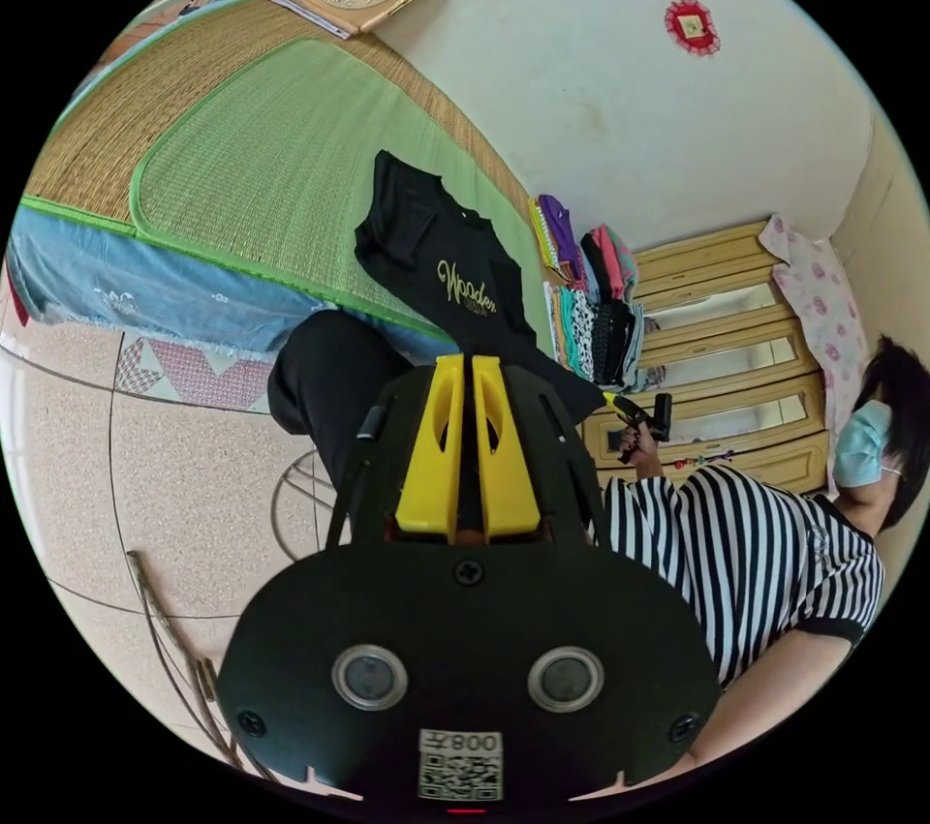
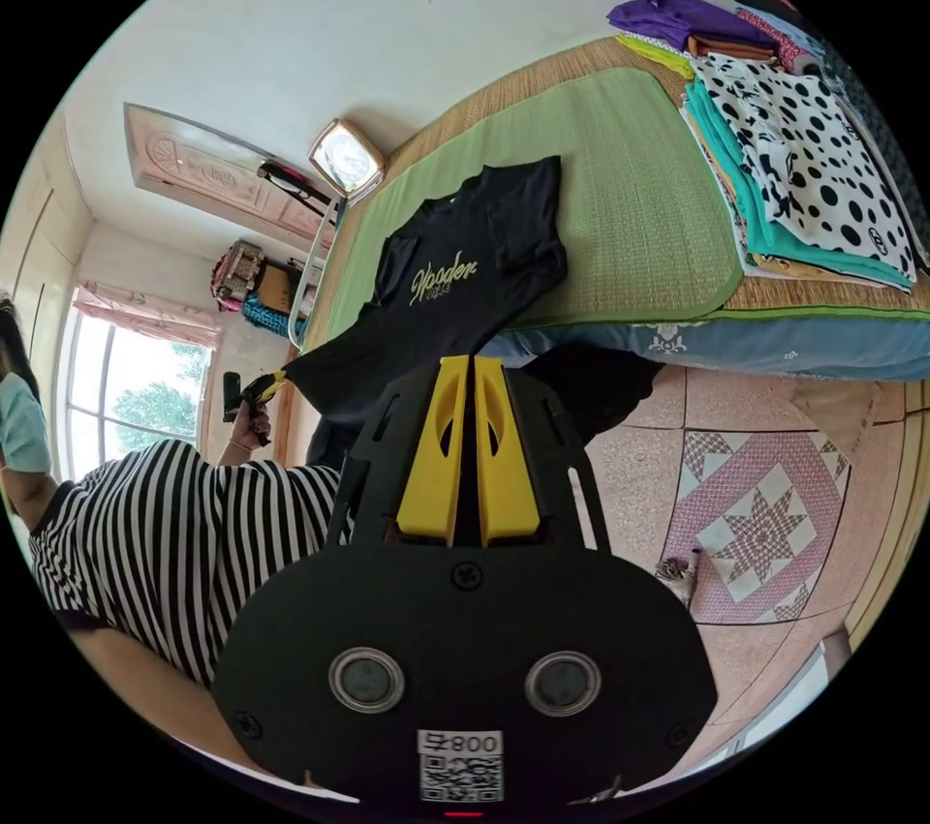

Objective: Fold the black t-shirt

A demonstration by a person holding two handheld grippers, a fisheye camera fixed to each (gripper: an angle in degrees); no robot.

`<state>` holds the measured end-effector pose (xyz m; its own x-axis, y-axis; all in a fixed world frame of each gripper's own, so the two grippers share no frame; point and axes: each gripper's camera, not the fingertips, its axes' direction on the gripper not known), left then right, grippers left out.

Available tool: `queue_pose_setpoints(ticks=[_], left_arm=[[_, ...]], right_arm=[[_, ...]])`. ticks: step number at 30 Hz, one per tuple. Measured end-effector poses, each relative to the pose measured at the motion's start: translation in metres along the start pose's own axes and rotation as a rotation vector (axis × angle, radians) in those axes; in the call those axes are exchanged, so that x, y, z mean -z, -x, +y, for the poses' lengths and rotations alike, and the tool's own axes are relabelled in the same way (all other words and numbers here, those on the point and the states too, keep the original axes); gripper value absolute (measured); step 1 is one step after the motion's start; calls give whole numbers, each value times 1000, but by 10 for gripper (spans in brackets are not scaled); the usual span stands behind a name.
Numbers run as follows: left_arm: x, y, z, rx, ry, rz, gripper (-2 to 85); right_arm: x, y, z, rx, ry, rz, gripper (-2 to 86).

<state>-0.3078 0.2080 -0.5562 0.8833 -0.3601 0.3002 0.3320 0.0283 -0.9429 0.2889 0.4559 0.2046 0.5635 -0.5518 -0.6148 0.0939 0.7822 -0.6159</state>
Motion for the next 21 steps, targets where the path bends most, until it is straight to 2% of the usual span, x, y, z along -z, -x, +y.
queue_pose_setpoints(ticks=[9,21], left_arm=[[3,-14,-48,-47,-60,32,15],[-50,-22,-221,-96,-37,-41,15]], right_arm=[[18,-4,-29,28,-80,-26,8],[-19,-18,-199,63,-50,34,7]])
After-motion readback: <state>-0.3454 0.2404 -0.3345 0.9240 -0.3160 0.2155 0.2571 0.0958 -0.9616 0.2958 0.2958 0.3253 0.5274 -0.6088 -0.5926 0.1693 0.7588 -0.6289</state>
